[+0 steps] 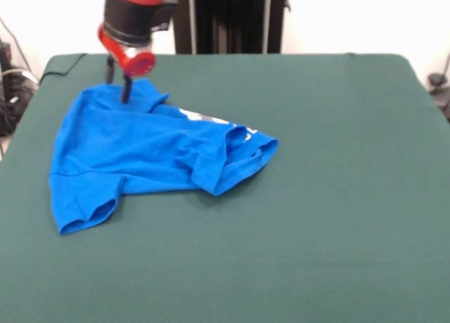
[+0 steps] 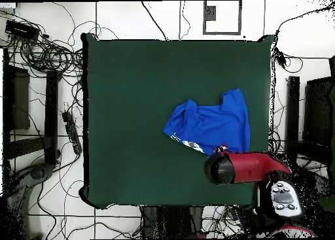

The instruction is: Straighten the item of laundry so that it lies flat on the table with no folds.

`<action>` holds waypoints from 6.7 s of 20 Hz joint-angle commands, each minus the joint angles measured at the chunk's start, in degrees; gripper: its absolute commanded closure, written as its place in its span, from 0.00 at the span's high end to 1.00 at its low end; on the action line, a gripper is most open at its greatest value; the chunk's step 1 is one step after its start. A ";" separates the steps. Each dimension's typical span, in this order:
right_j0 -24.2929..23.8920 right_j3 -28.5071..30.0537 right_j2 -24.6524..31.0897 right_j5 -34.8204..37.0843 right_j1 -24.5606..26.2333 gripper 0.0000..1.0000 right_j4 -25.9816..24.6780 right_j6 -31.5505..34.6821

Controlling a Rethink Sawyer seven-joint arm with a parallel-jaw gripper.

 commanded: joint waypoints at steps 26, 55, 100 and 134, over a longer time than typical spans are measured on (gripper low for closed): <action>16.62 -25.18 7.89 18.22 13.09 1.00 11.53 0.90; 13.31 -34.80 17.26 36.49 19.54 1.00 20.39 -7.87; 8.73 -36.40 27.49 12.83 19.83 1.00 -5.78 -14.70; 27.41 -36.26 -0.60 49.24 21.26 1.00 18.16 4.26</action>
